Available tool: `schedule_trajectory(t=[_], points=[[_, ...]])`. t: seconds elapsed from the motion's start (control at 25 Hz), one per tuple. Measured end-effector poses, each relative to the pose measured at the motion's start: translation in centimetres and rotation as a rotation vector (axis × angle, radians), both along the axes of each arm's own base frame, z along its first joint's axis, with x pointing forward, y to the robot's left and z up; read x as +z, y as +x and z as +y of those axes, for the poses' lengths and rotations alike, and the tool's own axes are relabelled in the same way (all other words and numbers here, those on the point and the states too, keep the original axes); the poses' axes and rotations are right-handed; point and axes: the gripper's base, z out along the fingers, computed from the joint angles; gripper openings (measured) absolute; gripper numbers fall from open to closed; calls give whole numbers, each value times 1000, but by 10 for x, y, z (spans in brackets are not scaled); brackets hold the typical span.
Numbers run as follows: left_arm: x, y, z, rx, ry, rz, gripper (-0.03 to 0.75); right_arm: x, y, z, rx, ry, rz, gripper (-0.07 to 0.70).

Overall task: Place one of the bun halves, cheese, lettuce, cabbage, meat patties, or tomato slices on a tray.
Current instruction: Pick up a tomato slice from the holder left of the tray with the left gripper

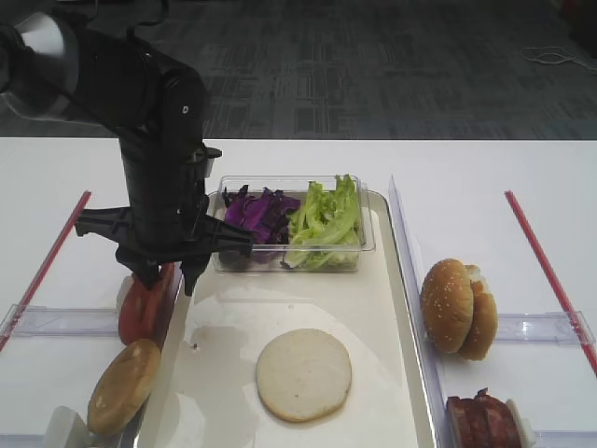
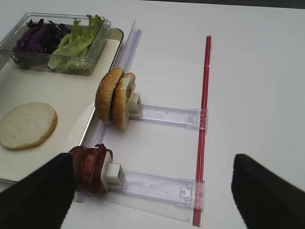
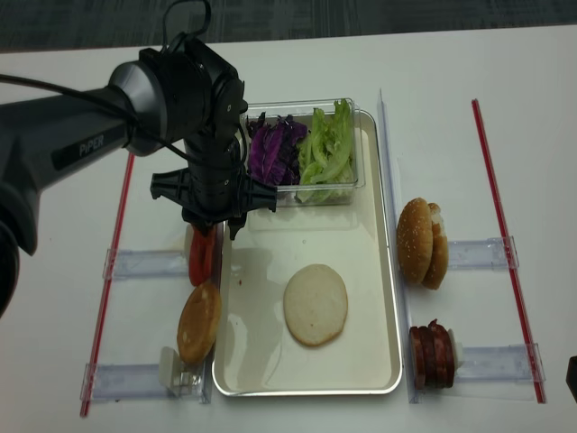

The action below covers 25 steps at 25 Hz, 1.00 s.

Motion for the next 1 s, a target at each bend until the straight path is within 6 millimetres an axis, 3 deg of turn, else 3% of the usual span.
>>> schedule_trajectory(t=[1.0], points=[[0, 1, 4, -19, 52, -2, 137, 0, 0, 0, 0, 0, 0, 653]])
